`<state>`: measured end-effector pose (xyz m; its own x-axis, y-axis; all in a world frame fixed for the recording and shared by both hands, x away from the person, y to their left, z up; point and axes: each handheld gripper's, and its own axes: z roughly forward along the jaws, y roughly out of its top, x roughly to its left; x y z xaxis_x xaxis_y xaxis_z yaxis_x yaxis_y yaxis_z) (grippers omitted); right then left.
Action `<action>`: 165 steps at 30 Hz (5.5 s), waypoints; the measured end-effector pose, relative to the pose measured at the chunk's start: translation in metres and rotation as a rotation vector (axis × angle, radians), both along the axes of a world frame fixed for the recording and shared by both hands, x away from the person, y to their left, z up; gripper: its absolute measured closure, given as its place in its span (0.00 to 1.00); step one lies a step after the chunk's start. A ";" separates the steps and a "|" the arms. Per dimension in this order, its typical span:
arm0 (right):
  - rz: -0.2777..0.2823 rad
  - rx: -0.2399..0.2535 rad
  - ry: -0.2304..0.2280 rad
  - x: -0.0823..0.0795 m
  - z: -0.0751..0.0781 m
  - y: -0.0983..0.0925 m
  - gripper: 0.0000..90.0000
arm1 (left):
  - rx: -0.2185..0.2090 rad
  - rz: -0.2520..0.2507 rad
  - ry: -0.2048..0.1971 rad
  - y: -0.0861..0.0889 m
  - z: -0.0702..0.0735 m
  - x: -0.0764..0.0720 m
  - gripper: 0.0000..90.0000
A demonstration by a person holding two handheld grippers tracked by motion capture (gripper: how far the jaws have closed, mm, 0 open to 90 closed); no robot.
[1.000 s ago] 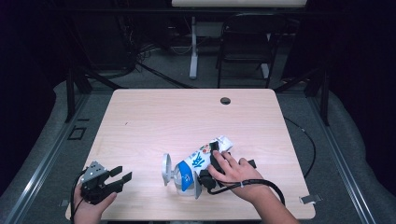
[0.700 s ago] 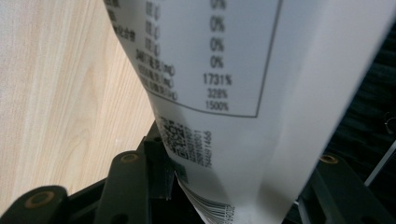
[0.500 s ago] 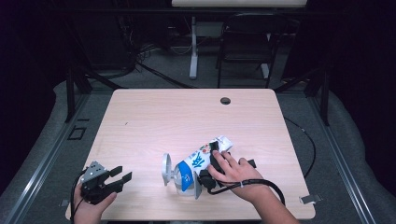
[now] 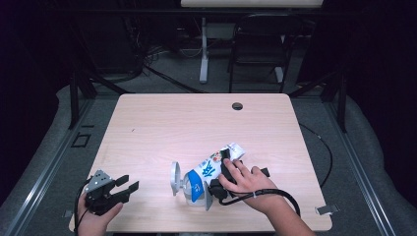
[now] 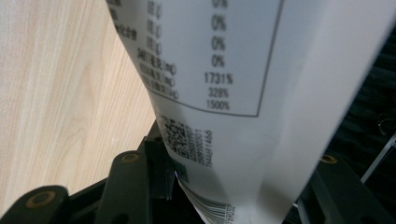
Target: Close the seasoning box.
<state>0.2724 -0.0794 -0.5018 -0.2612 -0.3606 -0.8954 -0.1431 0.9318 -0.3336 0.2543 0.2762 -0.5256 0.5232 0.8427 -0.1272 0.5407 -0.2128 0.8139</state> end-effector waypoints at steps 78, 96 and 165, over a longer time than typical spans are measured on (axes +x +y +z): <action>0.041 -0.051 -0.031 -0.003 0.001 -0.002 0.61 | -0.002 0.005 0.002 0.001 -0.001 0.000 0.56; 0.042 -0.066 -0.038 -0.004 0.002 -0.001 0.62 | -0.002 0.008 0.002 0.002 -0.001 0.000 0.56; 0.063 -0.092 -0.047 -0.007 0.007 -0.001 0.68 | -0.005 0.012 0.004 0.003 -0.002 0.000 0.56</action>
